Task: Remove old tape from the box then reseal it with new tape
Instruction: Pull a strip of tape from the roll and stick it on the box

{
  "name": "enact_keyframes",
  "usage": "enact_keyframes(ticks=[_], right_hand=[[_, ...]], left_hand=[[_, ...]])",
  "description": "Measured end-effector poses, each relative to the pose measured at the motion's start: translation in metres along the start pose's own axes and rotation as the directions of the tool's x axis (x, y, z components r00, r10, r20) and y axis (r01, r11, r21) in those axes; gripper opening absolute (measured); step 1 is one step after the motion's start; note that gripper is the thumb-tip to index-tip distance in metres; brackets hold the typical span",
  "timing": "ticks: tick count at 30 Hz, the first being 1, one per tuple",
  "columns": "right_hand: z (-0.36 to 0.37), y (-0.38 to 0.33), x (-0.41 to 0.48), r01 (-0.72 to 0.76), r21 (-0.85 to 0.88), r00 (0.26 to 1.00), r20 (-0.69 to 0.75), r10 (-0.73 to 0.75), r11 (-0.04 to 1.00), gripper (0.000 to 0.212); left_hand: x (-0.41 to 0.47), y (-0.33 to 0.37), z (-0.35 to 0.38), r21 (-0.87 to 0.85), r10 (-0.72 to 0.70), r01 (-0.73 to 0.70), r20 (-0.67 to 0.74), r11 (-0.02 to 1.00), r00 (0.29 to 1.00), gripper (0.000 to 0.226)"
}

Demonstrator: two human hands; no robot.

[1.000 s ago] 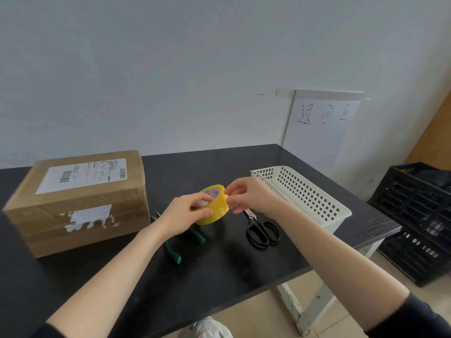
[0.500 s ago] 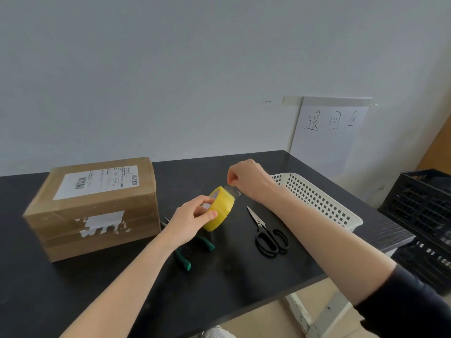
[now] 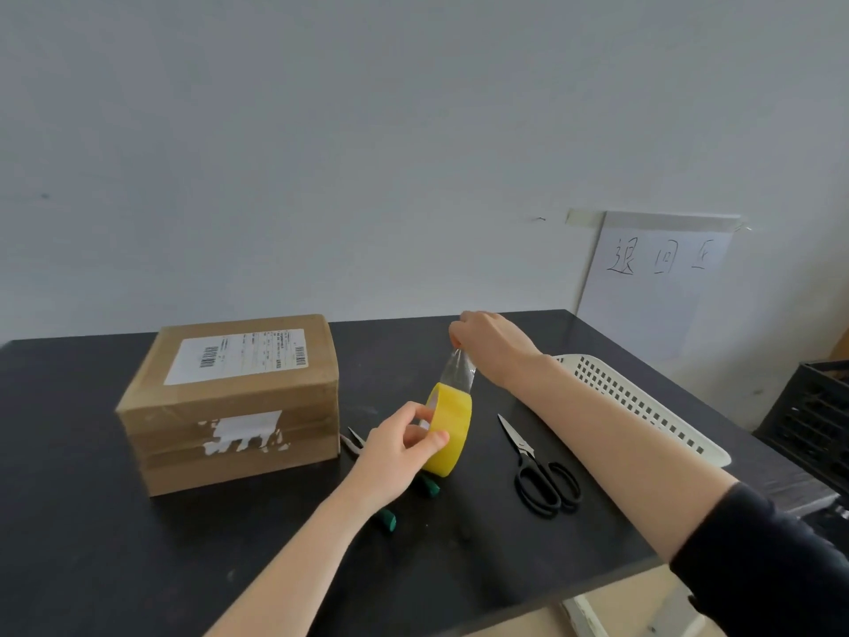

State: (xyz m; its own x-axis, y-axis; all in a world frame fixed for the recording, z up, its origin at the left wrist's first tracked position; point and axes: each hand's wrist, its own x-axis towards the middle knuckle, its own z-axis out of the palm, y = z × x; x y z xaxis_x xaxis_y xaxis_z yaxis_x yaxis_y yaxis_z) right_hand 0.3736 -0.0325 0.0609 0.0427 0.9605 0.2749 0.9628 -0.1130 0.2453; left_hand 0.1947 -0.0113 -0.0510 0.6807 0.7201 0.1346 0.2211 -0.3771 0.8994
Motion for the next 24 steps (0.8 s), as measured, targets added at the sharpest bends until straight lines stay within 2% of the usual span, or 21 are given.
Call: enact_keyframes(ticks=[8, 14, 18, 20, 24], right_hand=[[-0.002, -0.001, 0.011, -0.020, 0.003, 1.000, -0.003, 0.020, 1.000, 0.033], [-0.025, 0.003, 0.017, 0.014, 0.083, 0.998, 0.063, -0.020, 0.996, 0.026], [-0.037, -0.003, 0.015, 0.053, 0.055, 0.996, 0.072, -0.057, 0.997, 0.026], [-0.041, -0.004, 0.015, 0.054, 0.029, 0.995, 0.083, -0.056, 0.998, 0.025], [-0.052, -0.006, 0.012, 0.046, 0.056, 0.996, 0.077, -0.050, 0.997, 0.026]], left_hand=[[-0.006, -0.006, 0.001, 0.026, 0.006, -0.007, 0.033, 1.000, 0.999, 0.034], [0.002, 0.002, -0.011, -0.022, -0.075, 0.077, 0.085, 0.997, 0.994, 0.027], [0.007, 0.011, -0.020, -0.041, -0.133, 0.138, 0.102, 0.990, 0.986, 0.046], [0.012, 0.020, -0.026, -0.041, -0.113, 0.115, 0.059, 0.993, 0.992, 0.051], [0.030, 0.039, -0.038, 0.043, 0.030, -0.026, -0.106, 0.999, 0.994, 0.050]])
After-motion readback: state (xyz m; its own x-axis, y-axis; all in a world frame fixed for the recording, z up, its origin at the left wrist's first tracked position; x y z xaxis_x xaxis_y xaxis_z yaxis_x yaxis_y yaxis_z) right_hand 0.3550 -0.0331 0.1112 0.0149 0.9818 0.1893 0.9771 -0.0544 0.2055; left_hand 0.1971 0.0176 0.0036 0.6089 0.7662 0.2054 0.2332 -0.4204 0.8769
